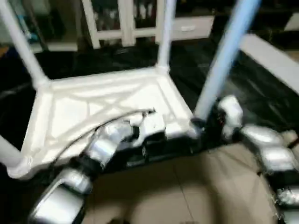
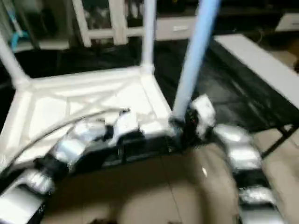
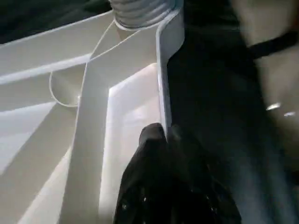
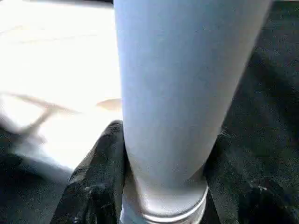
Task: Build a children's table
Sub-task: Rotate leg to tighten
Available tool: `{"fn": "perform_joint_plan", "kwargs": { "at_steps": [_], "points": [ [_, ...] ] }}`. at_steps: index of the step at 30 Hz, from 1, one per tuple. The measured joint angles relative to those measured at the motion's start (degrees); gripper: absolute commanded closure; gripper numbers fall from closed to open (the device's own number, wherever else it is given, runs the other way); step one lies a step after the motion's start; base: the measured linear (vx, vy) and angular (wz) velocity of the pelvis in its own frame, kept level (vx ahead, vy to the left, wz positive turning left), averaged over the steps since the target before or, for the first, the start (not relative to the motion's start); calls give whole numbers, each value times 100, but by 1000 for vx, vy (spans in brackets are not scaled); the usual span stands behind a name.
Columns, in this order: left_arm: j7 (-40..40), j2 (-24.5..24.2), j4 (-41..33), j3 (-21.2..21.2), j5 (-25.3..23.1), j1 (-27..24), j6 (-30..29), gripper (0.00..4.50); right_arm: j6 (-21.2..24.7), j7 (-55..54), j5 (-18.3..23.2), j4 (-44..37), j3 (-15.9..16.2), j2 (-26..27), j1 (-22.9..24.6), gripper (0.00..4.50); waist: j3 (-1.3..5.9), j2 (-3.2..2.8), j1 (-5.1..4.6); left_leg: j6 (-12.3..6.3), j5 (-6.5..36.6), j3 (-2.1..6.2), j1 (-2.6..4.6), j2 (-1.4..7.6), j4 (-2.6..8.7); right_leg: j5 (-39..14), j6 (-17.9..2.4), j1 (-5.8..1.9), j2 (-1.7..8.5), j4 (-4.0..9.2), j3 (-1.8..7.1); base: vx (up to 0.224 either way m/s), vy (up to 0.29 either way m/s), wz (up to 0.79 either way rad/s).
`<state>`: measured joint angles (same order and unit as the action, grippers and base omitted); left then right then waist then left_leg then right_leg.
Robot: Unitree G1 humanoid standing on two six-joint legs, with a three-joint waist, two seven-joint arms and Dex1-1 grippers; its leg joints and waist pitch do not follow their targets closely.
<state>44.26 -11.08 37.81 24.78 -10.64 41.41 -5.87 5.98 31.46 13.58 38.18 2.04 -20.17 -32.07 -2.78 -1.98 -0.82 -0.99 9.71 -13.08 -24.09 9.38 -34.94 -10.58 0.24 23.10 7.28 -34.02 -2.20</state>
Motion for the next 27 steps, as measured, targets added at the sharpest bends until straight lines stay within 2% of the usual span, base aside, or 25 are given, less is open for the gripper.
{"fn": "perform_joint_plan", "kwargs": {
  "at_steps": [2, 5, 7, 10, 15, 17, 19, 22, 25, 27],
  "points": [
    [-667, 460, 383, -82, -35, 218, -299, 450, -154, -1207, -86, 519, -178, 448, -343, 254, -1, 1, -43, 1, 0, 3, -1, -4, -2, 5, -8, 0, 0, 5, 3, 0, 0, 0],
    [-1471, 1135, 898, -315, 20, 510, -680, 450, -457, -2866, -259, 1238, -394, 943, -877, 254, -1, -4, -51, 1, 0, 1, -3, -8, -1, 26, -40, 6, 3, 5, 6, 0, 0, 0],
    [-1755, 1427, 1104, -487, 189, 607, -788, 450, -654, -3551, -333, 1603, -457, 1102, -1128, 254, 1, -6, -45, 1, 0, 2, -4, -8, -1, 47, -58, 6, 3, 1, 0, 65, -6, 0],
    [-1896, 1559, 1244, -586, 261, 722, -793, 450, -836, -3912, -467, 1905, -493, 1197, -1362, 254, 1, -6, -33, -10, 5, 8, -29, -2, 11, 37, -44, 28, 2, 4, -22, 73, -14, 0],
    [-1893, 1390, 1334, -627, 264, 807, -648, 450, -1225, -3563, -437, 2241, -663, 1251, -1510, 254, 3, -10, -2, -36, -4, 20, -94, 17, -1, 33, -37, 86, -4, -19, -49, 13, -4, 0],
    [-1868, 1333, 1380, -633, 259, 810, -564, 450, -1350, -3243, -438, 2319, -664, 1207, -1496, 184, 2, -11, 14, -36, -4, 19, -95, 18, -8, 33, -37, 84, -4, -17, -47, 0, 0, 0],
    [-1855, 1259, 1459, -649, 245, 819, -457, 450, -1534, -2892, -428, 2312, -633, 1199, -1437, 182, 1, -12, -9, -36, -4, 14, -93, 18, -20, 34, -38, 82, -4, -17, -38, 0, 0, 0],
    [-1719, 1110, 1538, -628, 187, 821, -235, 450, -1805, -2395, -447, 2020, -527, 1098, -1195, 145, 1, -13, -35, -35, -4, 14, -90, 20, -26, 36, -40, 80, -4, -19, -38, 0, 0, 0],
    [-1385, 911, 1485, -582, 194, 727, 33, 450, -1928, -1947, -451, 1560, -423, 921, -874, 126, 0, -16, -11, -34, -5, 15, -89, 21, -26, 36, -40, 76, -4, -22, -40, 0, 0, 0],
    [-819, 629, 1154, -497, 236, 446, 339, 450, -1876, -1395, -397, 875, -350, 670, -494, 113, 2, -21, 23, -36, -3, 15, -87, 22, -26, 35, -40, 73, -4, -19, -41, 0, 0, 0]
  ]
}}
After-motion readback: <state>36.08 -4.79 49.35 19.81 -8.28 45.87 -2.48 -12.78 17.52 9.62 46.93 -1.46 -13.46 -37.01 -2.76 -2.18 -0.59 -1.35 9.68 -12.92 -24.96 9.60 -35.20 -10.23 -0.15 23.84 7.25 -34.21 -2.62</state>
